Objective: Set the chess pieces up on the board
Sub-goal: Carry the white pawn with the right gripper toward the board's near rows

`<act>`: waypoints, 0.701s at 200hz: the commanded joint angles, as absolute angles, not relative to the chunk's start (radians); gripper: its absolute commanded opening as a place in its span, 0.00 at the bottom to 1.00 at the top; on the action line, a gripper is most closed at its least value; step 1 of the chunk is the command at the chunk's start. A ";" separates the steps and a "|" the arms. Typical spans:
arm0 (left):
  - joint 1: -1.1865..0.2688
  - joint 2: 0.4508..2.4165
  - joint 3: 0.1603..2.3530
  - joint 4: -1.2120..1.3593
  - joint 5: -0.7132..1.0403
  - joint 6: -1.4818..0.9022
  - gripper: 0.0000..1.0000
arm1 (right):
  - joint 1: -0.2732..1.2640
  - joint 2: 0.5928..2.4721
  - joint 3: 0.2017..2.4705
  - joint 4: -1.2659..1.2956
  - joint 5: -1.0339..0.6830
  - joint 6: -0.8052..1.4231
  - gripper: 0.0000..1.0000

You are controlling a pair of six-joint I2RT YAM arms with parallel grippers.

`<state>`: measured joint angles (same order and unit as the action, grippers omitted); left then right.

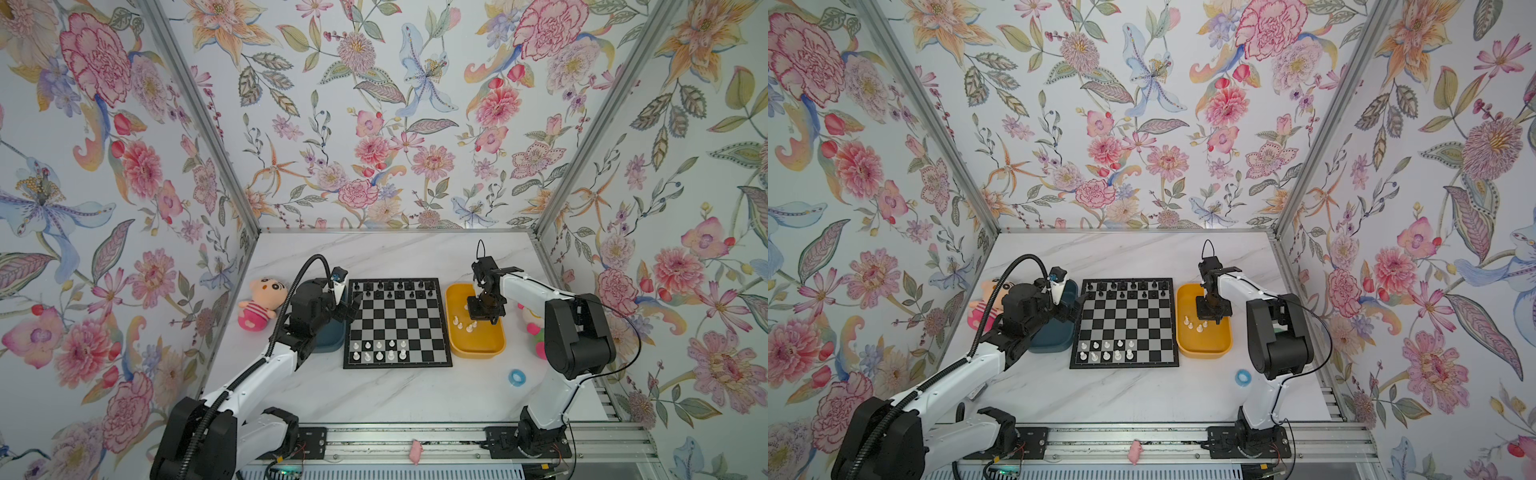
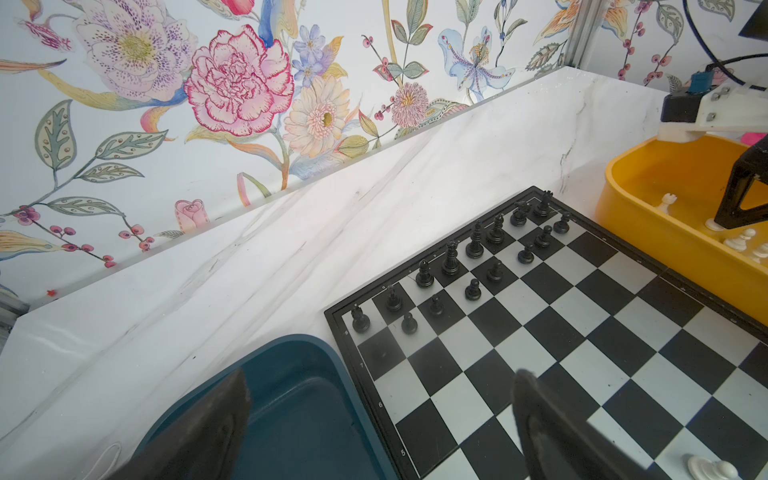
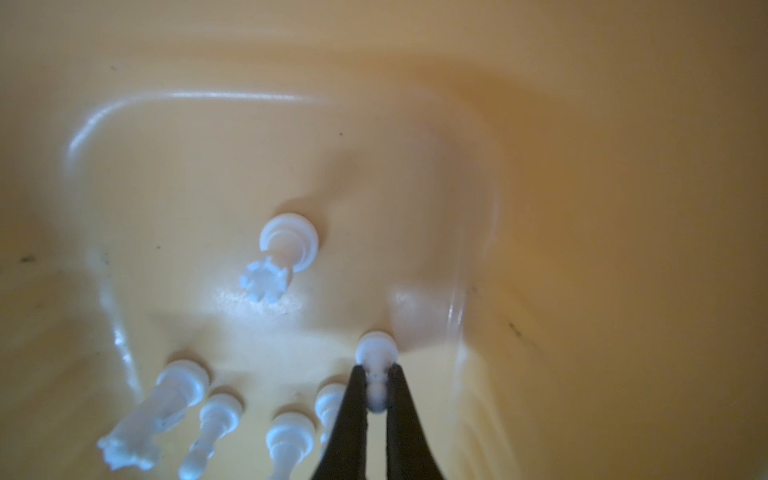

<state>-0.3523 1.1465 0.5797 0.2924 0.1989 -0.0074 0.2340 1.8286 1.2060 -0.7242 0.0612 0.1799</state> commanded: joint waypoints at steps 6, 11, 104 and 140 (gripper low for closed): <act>-0.342 1.131 0.595 0.304 0.199 -0.009 0.99 | 0.227 1.780 1.224 -0.750 0.073 0.179 0.00; -0.342 1.128 0.593 0.304 0.199 -0.009 0.99 | 0.228 1.772 1.228 -0.756 0.072 0.179 0.00; -0.341 1.093 0.550 0.325 0.193 -0.005 0.99 | 0.394 1.648 1.360 -0.949 0.093 0.205 0.00; -0.340 1.070 0.535 0.334 0.195 -0.003 0.99 | 0.510 1.643 1.397 -0.976 0.079 0.253 0.00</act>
<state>-0.3523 1.1000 0.5510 0.3119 0.1982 -0.0071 0.4507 1.6627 1.3678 -0.9062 0.0769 0.2062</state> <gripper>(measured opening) 0.993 0.082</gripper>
